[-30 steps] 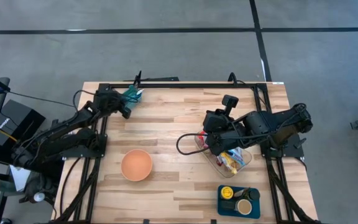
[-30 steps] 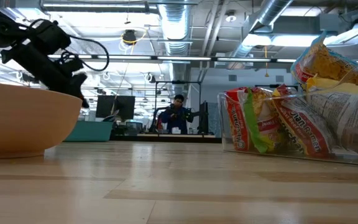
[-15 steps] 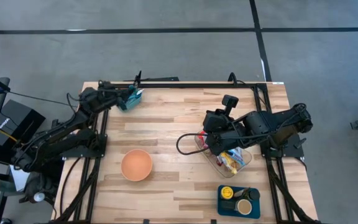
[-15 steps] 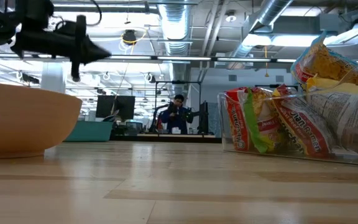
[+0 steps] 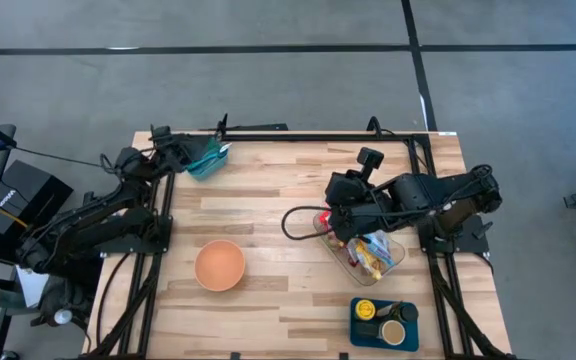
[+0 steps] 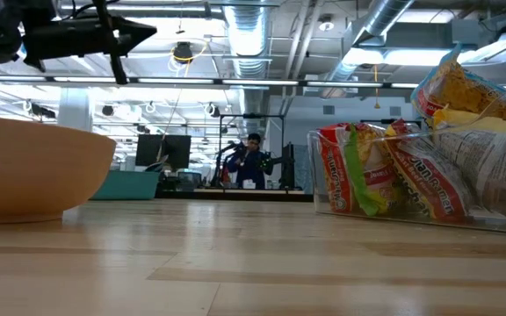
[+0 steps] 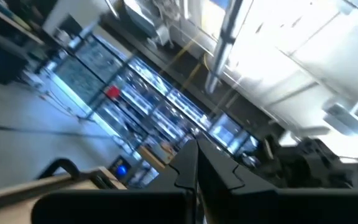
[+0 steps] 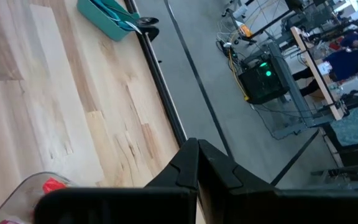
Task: Pick & Place Food Item
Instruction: Return to Home Position
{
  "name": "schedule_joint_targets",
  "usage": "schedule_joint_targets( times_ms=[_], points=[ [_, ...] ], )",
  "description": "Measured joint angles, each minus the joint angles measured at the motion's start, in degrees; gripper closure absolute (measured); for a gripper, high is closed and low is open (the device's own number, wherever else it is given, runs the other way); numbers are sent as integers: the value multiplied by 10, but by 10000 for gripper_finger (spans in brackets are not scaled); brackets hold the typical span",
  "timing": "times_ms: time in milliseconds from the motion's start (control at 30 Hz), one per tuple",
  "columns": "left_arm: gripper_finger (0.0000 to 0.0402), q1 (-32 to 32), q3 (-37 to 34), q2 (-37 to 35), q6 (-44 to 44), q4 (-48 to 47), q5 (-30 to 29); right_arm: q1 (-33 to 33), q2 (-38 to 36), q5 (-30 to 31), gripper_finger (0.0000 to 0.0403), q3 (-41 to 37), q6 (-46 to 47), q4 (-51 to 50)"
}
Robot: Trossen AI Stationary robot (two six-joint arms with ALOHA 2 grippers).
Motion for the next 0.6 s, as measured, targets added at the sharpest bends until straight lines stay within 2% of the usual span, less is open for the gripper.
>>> schedule_joint_targets(
  times_ms=[133, 267, 367, 600],
  points=[
    [401, -23, 0, 1, 5, -10, 10, -23, 0, -32, 403, 0, 0, 0],
    [401, -30, 0, 1, 5, -9, 9, -64, 0, -135, 403, 0, -15, 2],
    [401, -30, 0, 1, 5, -9, 9, -102, 0, -272, 403, 0, -64, 32],
    [401, -30, 0, 1, 6, -9, 9, -195, 0, -669, 403, 0, -214, 163]
  ],
)
